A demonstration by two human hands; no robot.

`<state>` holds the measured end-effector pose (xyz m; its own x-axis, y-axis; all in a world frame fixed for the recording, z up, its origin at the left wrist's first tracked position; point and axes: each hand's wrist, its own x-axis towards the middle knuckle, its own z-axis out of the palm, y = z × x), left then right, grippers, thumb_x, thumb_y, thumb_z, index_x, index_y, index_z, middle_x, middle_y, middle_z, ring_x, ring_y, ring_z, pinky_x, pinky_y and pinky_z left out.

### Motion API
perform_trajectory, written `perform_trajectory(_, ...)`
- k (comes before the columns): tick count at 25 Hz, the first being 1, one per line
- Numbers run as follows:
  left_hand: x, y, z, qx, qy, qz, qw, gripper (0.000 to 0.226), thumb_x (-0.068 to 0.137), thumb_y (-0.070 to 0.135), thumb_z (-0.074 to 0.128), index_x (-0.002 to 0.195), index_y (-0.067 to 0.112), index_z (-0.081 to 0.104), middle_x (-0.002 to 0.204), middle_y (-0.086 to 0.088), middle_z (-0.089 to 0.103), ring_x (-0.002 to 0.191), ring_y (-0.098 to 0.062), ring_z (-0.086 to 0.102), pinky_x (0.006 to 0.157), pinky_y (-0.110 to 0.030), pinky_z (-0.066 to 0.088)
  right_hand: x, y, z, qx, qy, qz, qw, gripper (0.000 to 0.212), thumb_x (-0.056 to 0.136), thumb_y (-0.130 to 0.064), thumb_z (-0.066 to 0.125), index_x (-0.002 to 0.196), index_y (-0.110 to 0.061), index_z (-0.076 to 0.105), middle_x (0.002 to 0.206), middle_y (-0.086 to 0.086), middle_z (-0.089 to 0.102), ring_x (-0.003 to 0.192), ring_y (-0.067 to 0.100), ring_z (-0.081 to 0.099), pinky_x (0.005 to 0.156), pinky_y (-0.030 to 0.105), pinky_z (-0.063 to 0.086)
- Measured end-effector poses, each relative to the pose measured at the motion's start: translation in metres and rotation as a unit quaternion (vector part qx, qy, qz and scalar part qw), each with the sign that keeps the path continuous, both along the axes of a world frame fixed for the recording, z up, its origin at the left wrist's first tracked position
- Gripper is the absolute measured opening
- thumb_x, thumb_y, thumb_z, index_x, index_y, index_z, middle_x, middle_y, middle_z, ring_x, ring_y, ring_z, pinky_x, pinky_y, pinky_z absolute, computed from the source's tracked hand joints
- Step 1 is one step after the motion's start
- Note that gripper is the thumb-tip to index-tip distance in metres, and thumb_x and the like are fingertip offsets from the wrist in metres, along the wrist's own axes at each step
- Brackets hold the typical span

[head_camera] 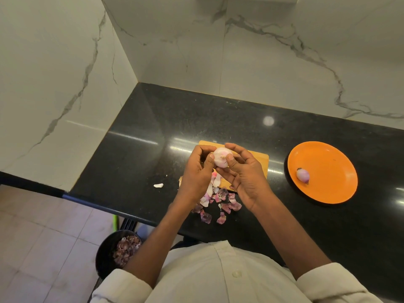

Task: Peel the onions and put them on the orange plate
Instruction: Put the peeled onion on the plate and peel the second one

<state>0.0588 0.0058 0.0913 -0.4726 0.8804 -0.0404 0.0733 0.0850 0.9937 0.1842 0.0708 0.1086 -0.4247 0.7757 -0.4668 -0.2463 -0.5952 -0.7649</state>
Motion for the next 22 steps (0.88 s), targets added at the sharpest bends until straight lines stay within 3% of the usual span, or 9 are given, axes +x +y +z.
perform_trajectory(5, 0.004, 0.002, 0.002, -0.001, 0.011, -0.005, 1.0, 0.025, 0.11, 0.001, 0.048, 0.123, 0.02, 0.058, 0.117, 0.0, 0.067, 0.104, -0.002, 0.067, 0.088, -0.021, 0.057, -0.002, -0.001, 0.0, 0.015, -0.013, 0.009, 1.0, 0.024, 0.102, -0.006, 0.062, 0.121, -0.018, 0.072, 0.116, 0.006, 0.078, 0.109, 0.028, 0.077, 0.093, 0.046, 0.064)
perform_trajectory(9, 0.001, 0.002, -0.005, 0.014, -0.056, 0.045, 0.997, 0.022, 0.112, 0.011, 0.051, 0.131, 0.012, 0.062, 0.122, -0.009, 0.07, 0.108, -0.018, 0.07, 0.089, -0.03, 0.059, -0.006, -0.001, 0.002, 0.101, -0.1, 0.014, 0.99, 0.023, 0.101, -0.013, 0.067, 0.121, -0.026, 0.072, 0.117, -0.002, 0.078, 0.109, 0.02, 0.075, 0.088, 0.042, 0.063)
perform_trajectory(12, 0.003, 0.005, -0.006, 0.009, -0.075, 0.032, 0.997, 0.024, 0.113, 0.02, 0.052, 0.133, 0.013, 0.063, 0.126, -0.012, 0.07, 0.112, -0.025, 0.071, 0.093, -0.035, 0.061, -0.006, 0.0, 0.0, 0.102, -0.087, 0.001, 0.991, 0.026, 0.101, -0.008, 0.067, 0.123, -0.021, 0.07, 0.12, 0.001, 0.076, 0.108, 0.019, 0.076, 0.087, 0.037, 0.061)
perform_trajectory(16, 0.009, 0.008, -0.009, -0.007, -0.049, 0.044, 0.998, 0.026, 0.113, 0.01, 0.042, 0.129, 0.01, 0.063, 0.127, -0.012, 0.066, 0.115, -0.023, 0.068, 0.092, -0.031, 0.059, -0.005, -0.003, -0.004, 0.095, -0.067, 0.022, 0.993, 0.033, 0.103, 0.0, 0.06, 0.127, -0.018, 0.073, 0.128, 0.006, 0.073, 0.113, 0.021, 0.075, 0.095, 0.041, 0.062)
perform_trajectory(19, 0.003, 0.009, -0.007, -0.014, -0.049, 0.028, 0.998, 0.027, 0.105, 0.012, 0.045, 0.126, 0.014, 0.061, 0.123, -0.009, 0.067, 0.111, -0.022, 0.069, 0.09, -0.032, 0.061, -0.003, -0.003, -0.006, 0.139, -0.085, 0.044, 0.986, 0.036, 0.101, 0.003, 0.061, 0.127, -0.019, 0.074, 0.127, 0.005, 0.074, 0.116, 0.021, 0.073, 0.099, 0.045, 0.061)
perform_trajectory(22, 0.004, 0.009, 0.0, -0.025, -0.035, 0.025, 0.999, 0.027, 0.105, -0.001, 0.042, 0.122, 0.015, 0.056, 0.12, -0.008, 0.063, 0.108, -0.019, 0.067, 0.086, -0.027, 0.06, -0.004, -0.006, -0.005, 0.177, -0.095, 0.051, 0.978, 0.04, 0.099, 0.005, 0.063, 0.125, -0.023, 0.074, 0.123, -0.001, 0.077, 0.119, 0.018, 0.072, 0.101, 0.045, 0.059)
